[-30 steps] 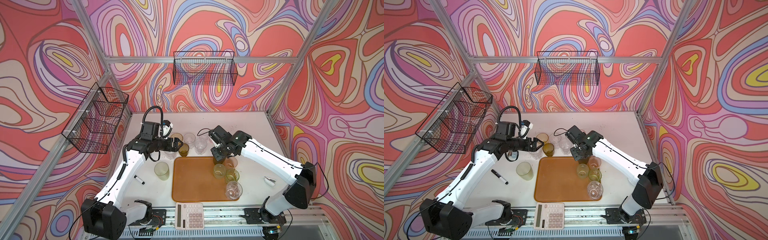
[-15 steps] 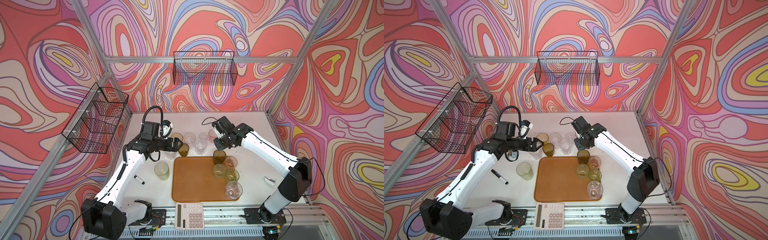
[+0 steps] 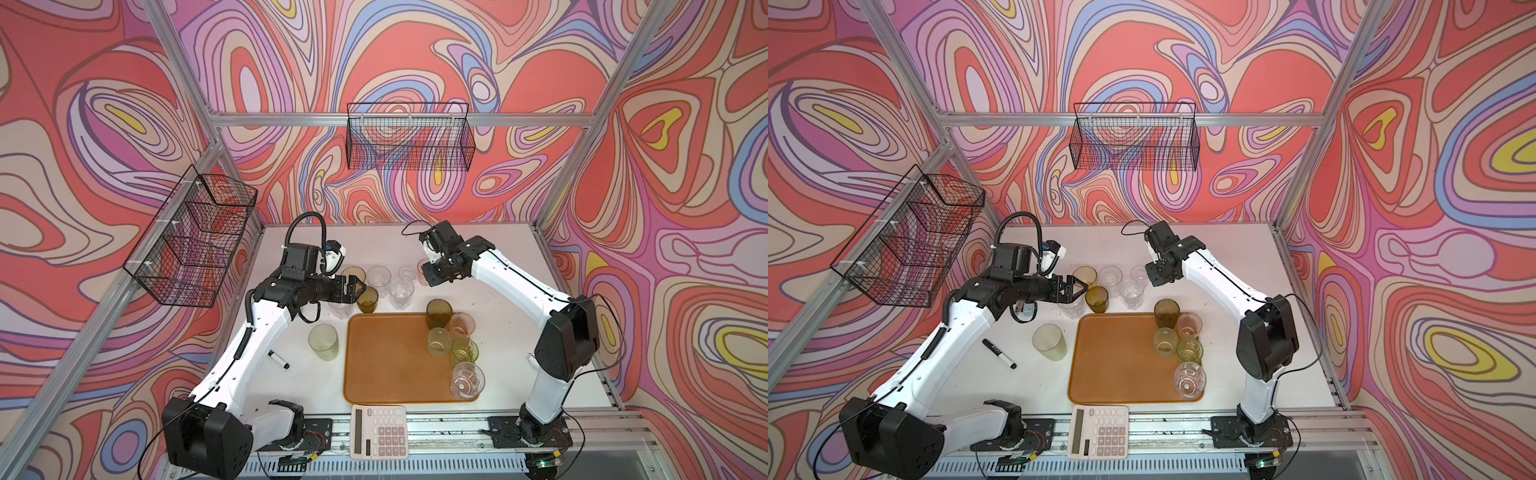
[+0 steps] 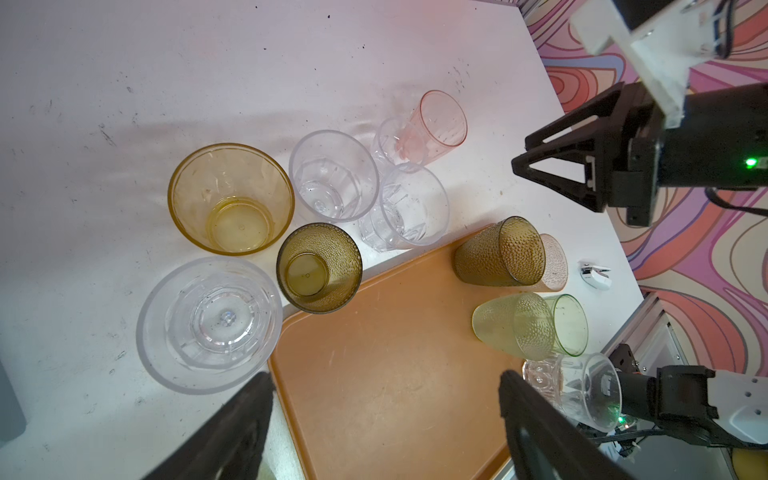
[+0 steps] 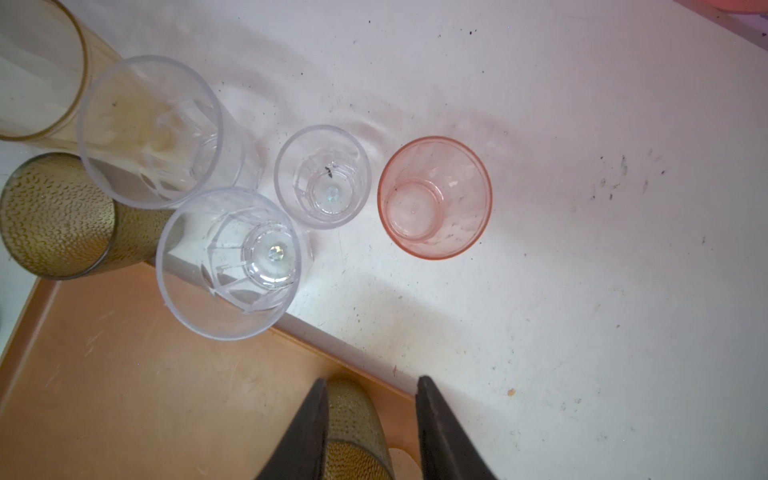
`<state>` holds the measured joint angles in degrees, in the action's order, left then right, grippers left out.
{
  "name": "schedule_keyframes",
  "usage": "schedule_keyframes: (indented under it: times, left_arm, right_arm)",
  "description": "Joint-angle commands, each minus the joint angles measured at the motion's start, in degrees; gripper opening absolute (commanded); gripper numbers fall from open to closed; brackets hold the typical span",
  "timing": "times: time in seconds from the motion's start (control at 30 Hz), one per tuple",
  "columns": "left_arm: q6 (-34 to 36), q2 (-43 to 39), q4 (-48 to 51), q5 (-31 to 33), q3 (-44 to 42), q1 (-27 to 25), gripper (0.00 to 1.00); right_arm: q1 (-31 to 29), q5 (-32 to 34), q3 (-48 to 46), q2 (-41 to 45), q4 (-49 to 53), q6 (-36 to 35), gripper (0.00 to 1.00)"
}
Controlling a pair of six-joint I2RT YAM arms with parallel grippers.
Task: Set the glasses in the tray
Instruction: 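Open the right gripper and raise it off the pale green cup, then move the right gripper over the pink cup beyond the tray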
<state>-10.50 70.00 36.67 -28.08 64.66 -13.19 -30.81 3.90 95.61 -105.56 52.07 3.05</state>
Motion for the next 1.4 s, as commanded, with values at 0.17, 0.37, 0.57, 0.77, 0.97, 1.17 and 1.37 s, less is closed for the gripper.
schedule_keyframes:
  times: [0.17,0.37,0.57,0.77,0.97,1.17,1.37]
  left_arm:
    - [1.1,-0.7,0.8,-0.6,0.5,-0.3,0.88]
    - [1.0,-0.8,0.8,-0.8,0.5,-0.3,0.88]
    - [1.0,-0.8,0.8,-0.8,0.4,-0.3,0.88]
    - [0.8,-0.8,0.5,-1.3,0.3,-0.3,0.88]
    - [0.8,-0.8,0.5,-1.2,0.4,-0.3,0.88]
    - [0.9,-0.7,0.6,-1.0,0.3,-0.3,0.88]
    - [0.9,-0.7,0.6,-1.2,0.4,-0.3,0.88]
  right_arm:
    - [1.4,-1.4,3.7,-5.2,-4.0,-0.4,0.37]
    - [2.1,-2.2,5.5,-8.7,-5.0,-0.7,0.36]
    - [2.5,-2.8,7.0,-11.8,-5.7,-1.0,0.34]
    - [3.0,-3.2,8.2,-13.9,-6.4,-1.1,0.33]
    - [3.5,-3.2,9.9,-16.1,-6.1,-1.7,0.32]
    - [3.6,-3.7,11.1,-17.7,-5.8,-1.9,0.30]
    - [4.0,-3.4,10.8,-18.3,-6.0,-1.9,0.28]
